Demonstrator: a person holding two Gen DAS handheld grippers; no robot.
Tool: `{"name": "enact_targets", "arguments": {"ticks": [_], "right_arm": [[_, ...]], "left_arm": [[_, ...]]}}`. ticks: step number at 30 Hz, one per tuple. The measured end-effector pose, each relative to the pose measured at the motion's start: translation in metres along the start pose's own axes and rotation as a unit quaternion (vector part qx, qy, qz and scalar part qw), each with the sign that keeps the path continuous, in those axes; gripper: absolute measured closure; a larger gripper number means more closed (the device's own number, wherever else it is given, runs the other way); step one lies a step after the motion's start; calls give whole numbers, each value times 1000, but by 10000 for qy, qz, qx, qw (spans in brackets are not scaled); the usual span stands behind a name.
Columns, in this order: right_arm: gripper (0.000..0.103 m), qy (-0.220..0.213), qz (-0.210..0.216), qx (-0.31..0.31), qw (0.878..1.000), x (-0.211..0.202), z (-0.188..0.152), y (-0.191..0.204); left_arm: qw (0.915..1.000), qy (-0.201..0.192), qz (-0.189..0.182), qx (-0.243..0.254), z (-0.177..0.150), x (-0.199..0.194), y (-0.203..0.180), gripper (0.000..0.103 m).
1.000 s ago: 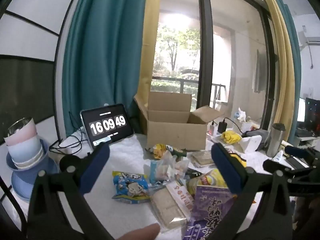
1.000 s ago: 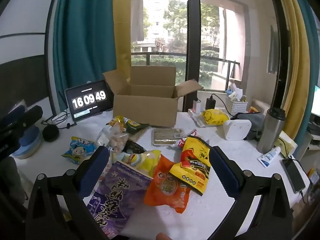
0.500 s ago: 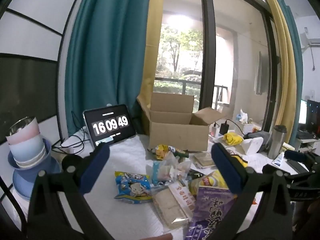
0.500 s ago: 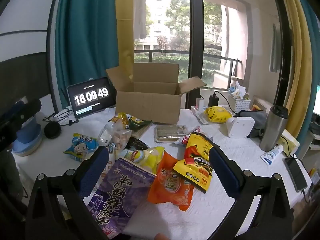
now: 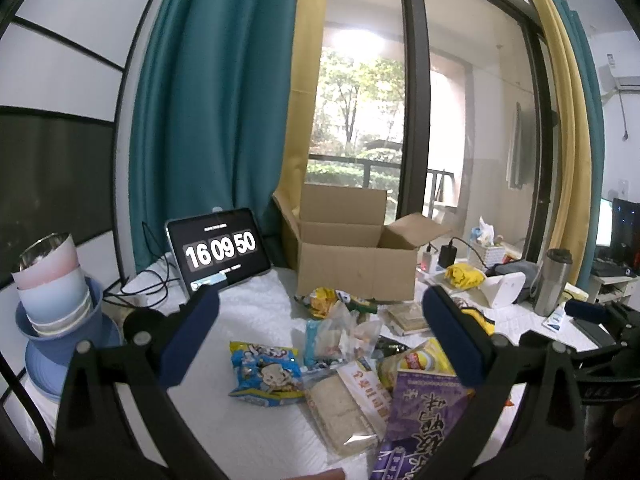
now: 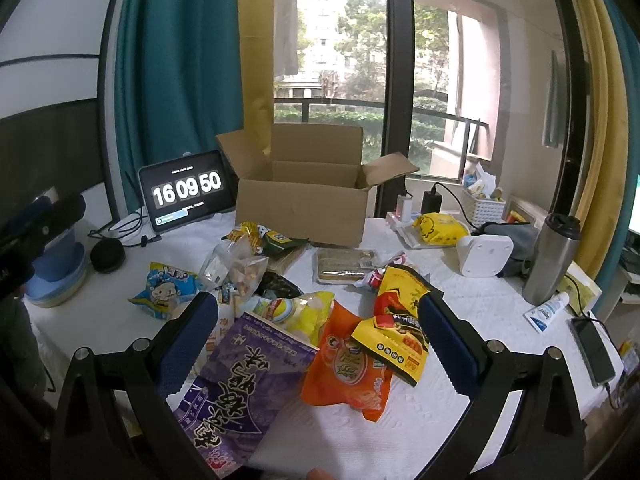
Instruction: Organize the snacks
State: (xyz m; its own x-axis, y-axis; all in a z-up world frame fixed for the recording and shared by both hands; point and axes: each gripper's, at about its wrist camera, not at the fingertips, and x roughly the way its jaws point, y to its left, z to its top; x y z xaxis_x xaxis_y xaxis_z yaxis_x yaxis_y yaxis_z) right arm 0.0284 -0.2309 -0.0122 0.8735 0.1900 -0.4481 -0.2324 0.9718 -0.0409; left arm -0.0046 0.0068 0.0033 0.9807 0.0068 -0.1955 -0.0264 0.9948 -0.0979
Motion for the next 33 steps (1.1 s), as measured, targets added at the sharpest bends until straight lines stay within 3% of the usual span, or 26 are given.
{"name": "enact_targets", "arguments": {"ticks": [33], "right_arm": [[1, 69, 26, 18, 10000, 3, -2, 4]], "left_arm": [[9999, 3, 115, 23, -2, 0, 5, 0]]}}
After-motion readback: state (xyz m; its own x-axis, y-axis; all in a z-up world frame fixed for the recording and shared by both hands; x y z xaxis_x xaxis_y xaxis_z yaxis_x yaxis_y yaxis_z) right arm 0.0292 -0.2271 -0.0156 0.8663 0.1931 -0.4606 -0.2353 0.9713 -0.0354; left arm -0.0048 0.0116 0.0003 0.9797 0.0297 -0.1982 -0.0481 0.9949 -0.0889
